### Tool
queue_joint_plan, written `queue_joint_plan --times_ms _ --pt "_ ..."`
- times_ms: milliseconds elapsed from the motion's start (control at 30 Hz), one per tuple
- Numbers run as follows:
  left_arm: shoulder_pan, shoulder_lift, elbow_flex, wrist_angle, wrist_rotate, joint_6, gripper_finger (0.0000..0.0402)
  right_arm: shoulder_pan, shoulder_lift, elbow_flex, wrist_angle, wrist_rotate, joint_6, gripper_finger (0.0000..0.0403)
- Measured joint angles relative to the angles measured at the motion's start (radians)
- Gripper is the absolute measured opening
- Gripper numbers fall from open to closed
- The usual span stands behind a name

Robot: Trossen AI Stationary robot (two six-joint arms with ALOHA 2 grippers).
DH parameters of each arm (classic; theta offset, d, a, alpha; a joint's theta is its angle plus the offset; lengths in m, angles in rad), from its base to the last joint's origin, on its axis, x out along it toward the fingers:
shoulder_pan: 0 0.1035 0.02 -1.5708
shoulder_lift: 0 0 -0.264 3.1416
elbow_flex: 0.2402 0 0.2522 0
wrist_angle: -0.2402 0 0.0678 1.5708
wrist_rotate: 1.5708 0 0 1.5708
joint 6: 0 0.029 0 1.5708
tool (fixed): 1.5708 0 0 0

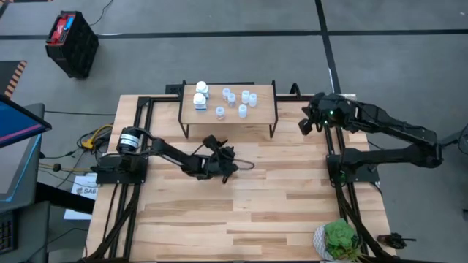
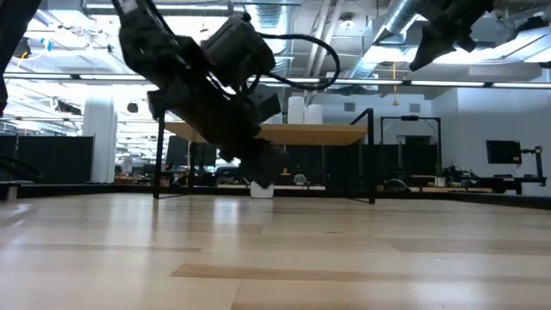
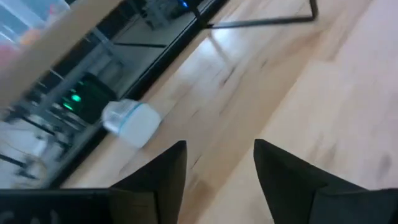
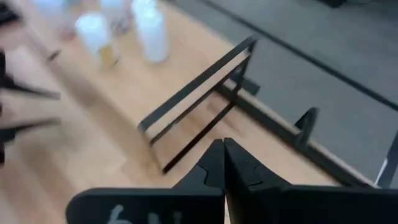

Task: Pick and place medicine bottles onto shelf by color
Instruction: Move the shelf slightly to the center of the table

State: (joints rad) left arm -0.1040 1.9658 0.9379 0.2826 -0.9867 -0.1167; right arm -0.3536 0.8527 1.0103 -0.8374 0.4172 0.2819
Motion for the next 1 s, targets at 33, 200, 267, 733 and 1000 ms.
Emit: queue_joint_plan --times_ms 33,200,267,733,1000 --pt "-0.017 -0.014 0.0 -0.032 -0.021 0.004 0.0179 0.02 0.001 0.0 -0.019 -0.001 0.005 0.0013" --pt "-0.117 -0.156 0.0 -0.257 -0.12 0.001 0.0159 0.163 -0.001 -0.009 -0.056 -0.025 0.076 0.0013" --pt "-0.143 -0.234 0.0 -0.418 -0.114 -0.036 0.0147 0.23 -0.001 -0.033 -0.023 -0.025 0.092 0.0013" --pt "-0.078 -0.825 0.0 -1.311 -0.019 -0.544 0.0009 0.291 0.118 -0.165 0.259 0.113 0.105 0.0013" --pt "0.241 -1.019 -0.049 -1.432 0.115 -0.452 0.0 0.089 0.23 -0.165 0.251 0.113 0.105 0.0003"
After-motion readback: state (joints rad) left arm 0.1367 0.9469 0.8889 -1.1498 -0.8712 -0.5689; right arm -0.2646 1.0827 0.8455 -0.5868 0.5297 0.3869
